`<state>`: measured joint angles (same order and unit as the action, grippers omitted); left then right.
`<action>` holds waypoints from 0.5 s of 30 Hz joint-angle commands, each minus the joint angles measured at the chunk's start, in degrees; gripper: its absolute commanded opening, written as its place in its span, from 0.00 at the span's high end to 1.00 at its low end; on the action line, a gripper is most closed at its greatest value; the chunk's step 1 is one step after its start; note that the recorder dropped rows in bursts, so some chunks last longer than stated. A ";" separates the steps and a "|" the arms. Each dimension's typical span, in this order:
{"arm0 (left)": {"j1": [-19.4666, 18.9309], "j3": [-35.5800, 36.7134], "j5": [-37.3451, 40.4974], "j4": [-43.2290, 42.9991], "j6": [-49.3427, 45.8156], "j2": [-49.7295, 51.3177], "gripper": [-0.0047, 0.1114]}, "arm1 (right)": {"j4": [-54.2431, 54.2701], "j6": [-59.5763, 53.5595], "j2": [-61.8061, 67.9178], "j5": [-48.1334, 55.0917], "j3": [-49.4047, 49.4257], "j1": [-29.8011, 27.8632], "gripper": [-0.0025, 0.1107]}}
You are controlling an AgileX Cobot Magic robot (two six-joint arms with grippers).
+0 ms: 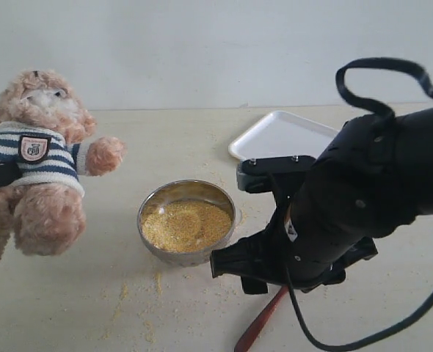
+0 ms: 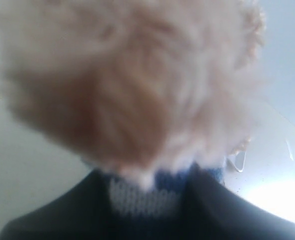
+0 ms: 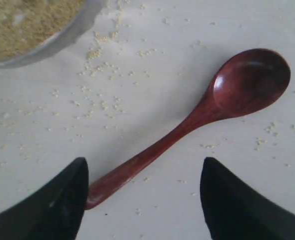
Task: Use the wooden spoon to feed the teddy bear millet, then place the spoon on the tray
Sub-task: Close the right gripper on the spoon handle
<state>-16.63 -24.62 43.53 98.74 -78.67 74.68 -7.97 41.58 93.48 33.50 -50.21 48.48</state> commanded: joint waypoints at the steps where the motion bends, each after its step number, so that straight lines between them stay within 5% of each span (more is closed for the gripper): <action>1: -0.21 -0.34 1.23 1.20 -0.86 0.06 0.92 | -0.67 0.36 3.54 -0.32 -0.20 0.06 0.43; 15: -0.21 -0.34 1.48 1.20 -0.86 0.06 0.92 | -1.96 1.48 7.86 1.23 -0.20 0.06 0.43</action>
<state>-16.63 -24.62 43.53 98.74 -79.04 74.68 -8.41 42.76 101.44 32.66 -50.21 48.48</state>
